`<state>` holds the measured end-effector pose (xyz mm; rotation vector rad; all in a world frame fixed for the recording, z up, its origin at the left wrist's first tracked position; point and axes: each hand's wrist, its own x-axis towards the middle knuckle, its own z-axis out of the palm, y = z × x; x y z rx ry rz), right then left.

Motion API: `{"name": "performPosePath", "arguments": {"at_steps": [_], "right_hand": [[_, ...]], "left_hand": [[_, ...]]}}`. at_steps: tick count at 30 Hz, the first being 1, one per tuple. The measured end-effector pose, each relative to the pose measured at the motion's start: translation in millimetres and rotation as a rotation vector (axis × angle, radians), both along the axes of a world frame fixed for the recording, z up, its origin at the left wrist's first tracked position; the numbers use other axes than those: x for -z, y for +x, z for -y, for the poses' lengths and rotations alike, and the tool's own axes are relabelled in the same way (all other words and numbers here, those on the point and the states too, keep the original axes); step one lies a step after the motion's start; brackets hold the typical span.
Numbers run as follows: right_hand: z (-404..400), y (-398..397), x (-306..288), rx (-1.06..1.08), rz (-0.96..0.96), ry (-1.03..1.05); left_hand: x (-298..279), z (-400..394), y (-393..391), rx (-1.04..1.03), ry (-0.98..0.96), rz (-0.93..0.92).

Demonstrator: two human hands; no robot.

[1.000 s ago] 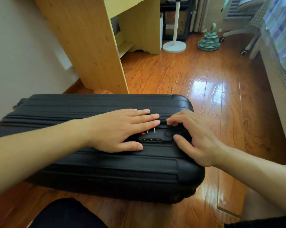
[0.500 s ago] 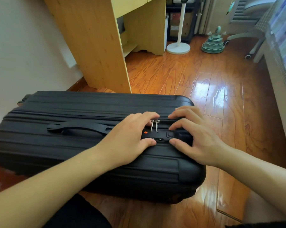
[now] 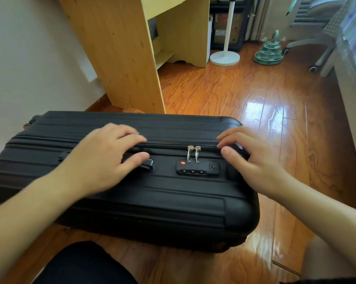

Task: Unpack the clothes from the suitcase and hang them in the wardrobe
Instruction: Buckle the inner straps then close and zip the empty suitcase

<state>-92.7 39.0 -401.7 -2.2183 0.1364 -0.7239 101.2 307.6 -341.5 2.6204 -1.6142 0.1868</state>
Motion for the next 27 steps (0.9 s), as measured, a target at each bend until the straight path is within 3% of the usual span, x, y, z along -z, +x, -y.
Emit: {"name": "performPosePath", "arguments": {"at_steps": [2, 4, 6, 9, 10, 15, 21, 24, 27], "right_hand": [[12.4, 10.8, 3.7, 0.287, 0.003, 0.204], [32.5, 21.1, 16.4, 0.579, -0.081, 0.449], [51.2, 17.7, 47.1, 0.714, -0.348, 0.691], [57.5, -7.1, 103.9, 0.487, -1.016, 1.002], [55.9, -12.8, 115.2, 0.393, -1.140, 1.046], [33.8, -4.4, 112.7, 0.415, -1.126, 1.174], [19.2, -30.9, 127.8, 0.520, -0.821, 1.245], [21.3, -47.1, 125.6, 0.597, -0.861, 1.076], [20.5, -59.1, 97.8, 0.370, -1.024, 0.865]], "left_hand": [[13.7, -18.5, 11.2, -0.102, -0.001, -0.038], [29.9, -25.5, 13.8, -0.082, -0.143, -0.021], [33.9, -22.9, 14.4, -0.088, -0.231, 0.001], [33.0, -18.6, 15.2, -0.145, -0.254, -0.001], [33.1, -18.2, 15.0, -0.154, -0.246, 0.003], [37.0, -14.0, 12.7, -0.208, -0.225, 0.012], [45.6, 4.8, -0.7, -0.406, -0.290, 0.098], [43.8, -0.8, -4.1, -0.400, -0.306, 0.121], [41.1, -6.8, -9.0, -0.378, -0.289, 0.118]]}}
